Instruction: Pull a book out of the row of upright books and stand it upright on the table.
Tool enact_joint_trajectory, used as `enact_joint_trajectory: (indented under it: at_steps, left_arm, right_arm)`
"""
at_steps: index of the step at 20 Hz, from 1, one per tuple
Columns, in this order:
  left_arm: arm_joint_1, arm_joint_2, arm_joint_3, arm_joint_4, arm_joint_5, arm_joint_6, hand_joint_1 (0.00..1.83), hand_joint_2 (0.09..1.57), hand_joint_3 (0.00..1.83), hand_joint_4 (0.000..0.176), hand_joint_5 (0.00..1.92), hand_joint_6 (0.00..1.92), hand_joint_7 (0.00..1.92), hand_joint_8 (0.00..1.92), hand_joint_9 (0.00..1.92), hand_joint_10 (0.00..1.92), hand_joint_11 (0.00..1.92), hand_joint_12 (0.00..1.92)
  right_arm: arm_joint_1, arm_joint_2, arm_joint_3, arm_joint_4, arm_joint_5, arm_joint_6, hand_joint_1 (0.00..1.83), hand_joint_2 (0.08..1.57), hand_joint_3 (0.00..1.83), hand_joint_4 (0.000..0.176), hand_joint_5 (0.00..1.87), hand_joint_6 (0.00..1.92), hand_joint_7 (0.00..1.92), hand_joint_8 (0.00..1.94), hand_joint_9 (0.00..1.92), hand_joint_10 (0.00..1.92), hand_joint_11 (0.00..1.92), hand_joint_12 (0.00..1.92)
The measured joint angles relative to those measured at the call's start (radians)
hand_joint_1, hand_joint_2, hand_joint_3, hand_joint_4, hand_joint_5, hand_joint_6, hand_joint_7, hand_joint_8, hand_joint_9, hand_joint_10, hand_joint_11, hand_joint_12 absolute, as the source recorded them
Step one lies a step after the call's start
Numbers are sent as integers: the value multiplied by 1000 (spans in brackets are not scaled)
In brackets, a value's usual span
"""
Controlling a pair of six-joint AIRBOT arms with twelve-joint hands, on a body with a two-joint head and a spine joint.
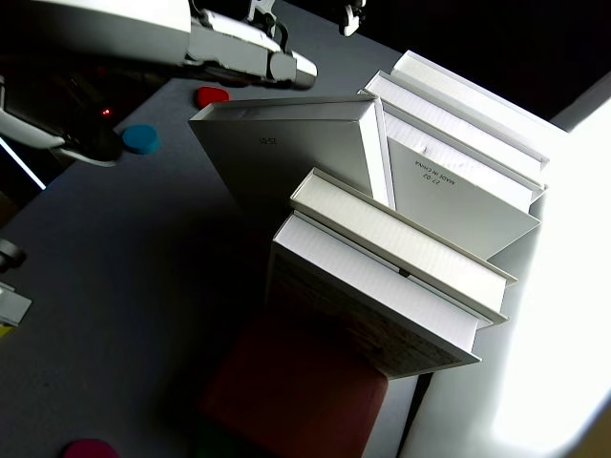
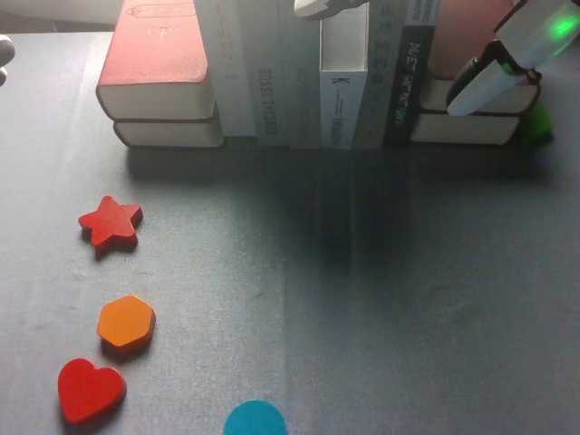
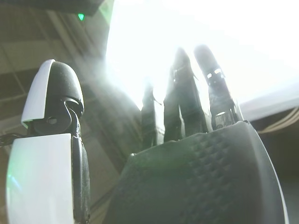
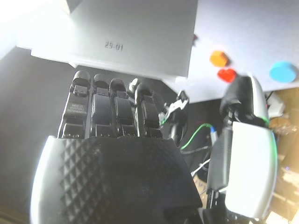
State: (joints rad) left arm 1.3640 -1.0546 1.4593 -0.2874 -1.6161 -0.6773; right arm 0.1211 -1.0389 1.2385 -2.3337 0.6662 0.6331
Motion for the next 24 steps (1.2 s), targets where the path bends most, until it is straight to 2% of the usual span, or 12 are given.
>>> enact_joint_trajectory:
  at_steps: [4,6,8,9,11,12,15,16,19,20,22,24]
  left_arm:
    - [0,0,0,3,0,0,916,1022,0,53,360,0,328,11,450,22,0,1337]
    - [0,0,0,7,-1,0,895,1034,0,42,328,0,308,1,444,19,0,1323]
    - [0,0,0,11,0,0,907,1028,0,75,332,3,309,1,439,16,0,1255]
    - [0,0,0,8,0,0,906,1042,1,63,313,1,297,0,421,8,0,1214]
    - [0,0,0,12,0,0,905,1047,2,68,297,5,288,2,414,4,0,1147]
    - [0,-1,0,13,0,0,914,1049,2,61,310,9,292,3,427,9,0,1185]
    - [0,-1,0,13,0,0,897,1057,5,50,314,9,283,0,432,11,0,1200]
    - [0,-2,0,13,0,0,876,1057,4,64,312,8,282,0,422,6,0,1190]
    - [0,-9,3,13,0,0,915,1066,4,32,335,13,305,6,450,17,0,1245]
    - [0,-9,3,16,0,0,924,1069,4,21,333,11,305,4,458,19,0,1265]
    - [0,-9,3,15,-1,0,920,1059,0,28,351,16,306,3,462,19,0,1269]
    - [0,-13,11,18,-1,0,917,1061,0,45,367,19,318,5,473,22,0,1279]
  right_arm:
    - [3,-12,10,2,-6,-1,373,929,7,93,71,8,0,0,0,0,0,0]
    - [3,-24,21,2,-13,-1,455,939,9,103,52,3,0,0,0,0,0,0]
    - [3,-27,26,7,-19,-1,677,900,0,122,47,1,0,0,0,0,0,0]
    - [3,-29,29,8,-18,-1,708,896,0,143,37,0,0,0,0,0,0,0]
    - [2,-41,47,8,-24,-2,718,910,0,129,48,4,0,0,0,0,0,0]
    - [-1,-45,53,8,-26,-2,698,918,2,157,38,0,0,0,0,0,0,0]
    - [-17,-67,77,-2,-35,-2,789,911,0,162,118,29,0,0,0,0,0,0]
    - [-26,-76,86,-3,-37,-2,813,916,1,142,127,30,0,0,0,0,0,0]
    - [-27,-90,94,-2,-38,-2,785,922,4,111,122,21,0,0,0,0,0,0]
    - [-27,-92,94,-2,-38,-2,814,915,0,114,119,18,0,0,0,0,0,0]
    - [-38,-99,96,-2,-38,-2,918,926,4,133,134,21,0,0,0,0,0,0]
    - [-45,-103,98,0,-38,-2,1055,944,10,90,266,71,0,0,0,0,0,0]
